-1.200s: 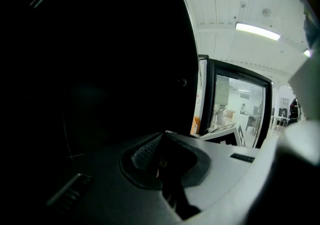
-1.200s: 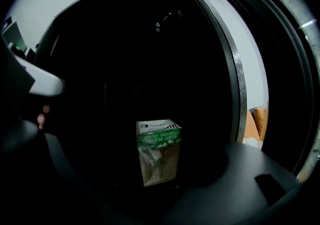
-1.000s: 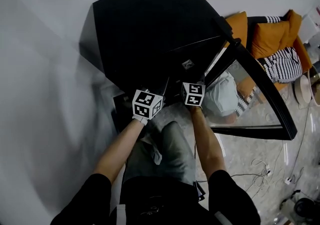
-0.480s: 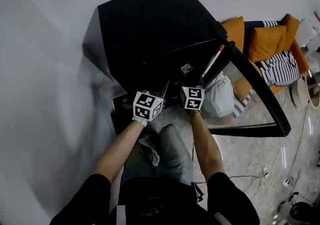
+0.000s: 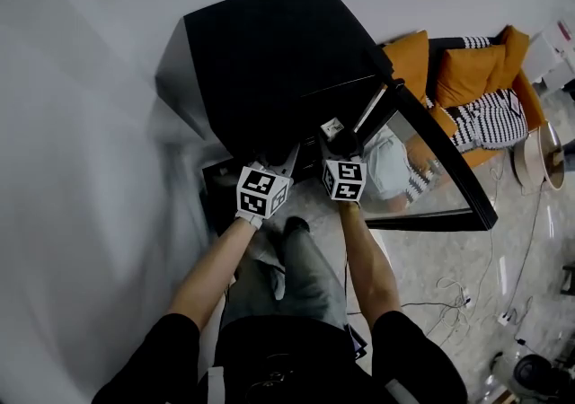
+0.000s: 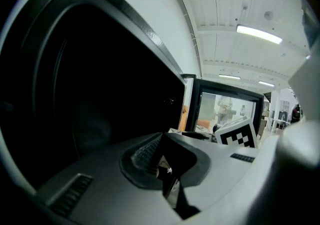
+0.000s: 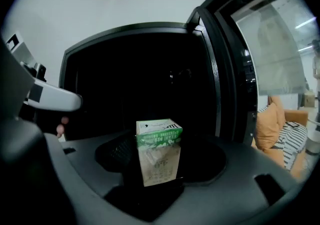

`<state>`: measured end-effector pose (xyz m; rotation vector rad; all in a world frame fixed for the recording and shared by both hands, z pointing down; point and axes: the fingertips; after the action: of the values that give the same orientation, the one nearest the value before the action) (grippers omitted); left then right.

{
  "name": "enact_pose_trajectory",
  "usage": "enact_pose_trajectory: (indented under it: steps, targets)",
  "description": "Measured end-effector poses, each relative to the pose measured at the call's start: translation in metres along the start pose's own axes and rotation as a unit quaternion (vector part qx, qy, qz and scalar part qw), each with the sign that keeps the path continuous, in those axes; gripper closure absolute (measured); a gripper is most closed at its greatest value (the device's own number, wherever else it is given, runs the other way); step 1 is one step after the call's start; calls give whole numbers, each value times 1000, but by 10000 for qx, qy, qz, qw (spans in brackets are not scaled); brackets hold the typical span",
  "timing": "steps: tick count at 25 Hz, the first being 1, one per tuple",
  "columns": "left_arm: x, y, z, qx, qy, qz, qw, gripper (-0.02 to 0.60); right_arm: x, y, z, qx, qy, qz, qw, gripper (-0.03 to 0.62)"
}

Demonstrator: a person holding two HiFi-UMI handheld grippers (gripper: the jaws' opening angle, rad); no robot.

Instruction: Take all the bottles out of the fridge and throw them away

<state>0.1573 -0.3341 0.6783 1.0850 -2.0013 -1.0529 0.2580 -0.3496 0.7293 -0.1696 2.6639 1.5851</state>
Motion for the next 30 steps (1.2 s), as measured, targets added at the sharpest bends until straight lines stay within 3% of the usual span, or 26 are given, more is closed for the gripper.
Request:
enact_pose_trajectory:
  steps: [11, 19, 24, 30]
  targets:
    - [-47, -56, 97, 78, -52, 260, 9996, 583, 36, -76, 122, 55, -98, 85, 9999, 303]
    - [-44, -61, 144, -133, -288, 352, 9989, 583, 75, -102, 150, -62, -395, 403, 9984, 304]
    - [-7, -53, 203, -321, -964, 645, 9927, 583, 145, -122, 151, -95, -1065, 765, 9913, 303]
    - [37, -33, 291, -514, -2111, 1118, 9697, 583, 253, -141, 146, -131, -2244, 1324, 9654, 303]
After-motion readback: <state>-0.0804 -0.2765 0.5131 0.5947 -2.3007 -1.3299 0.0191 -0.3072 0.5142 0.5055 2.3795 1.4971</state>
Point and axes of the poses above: the fingertips, and each gripper's own axes: z backward along the fingers, x to its left, y out of its underside, and after that the axes turned 15 degrees about x, right-handed
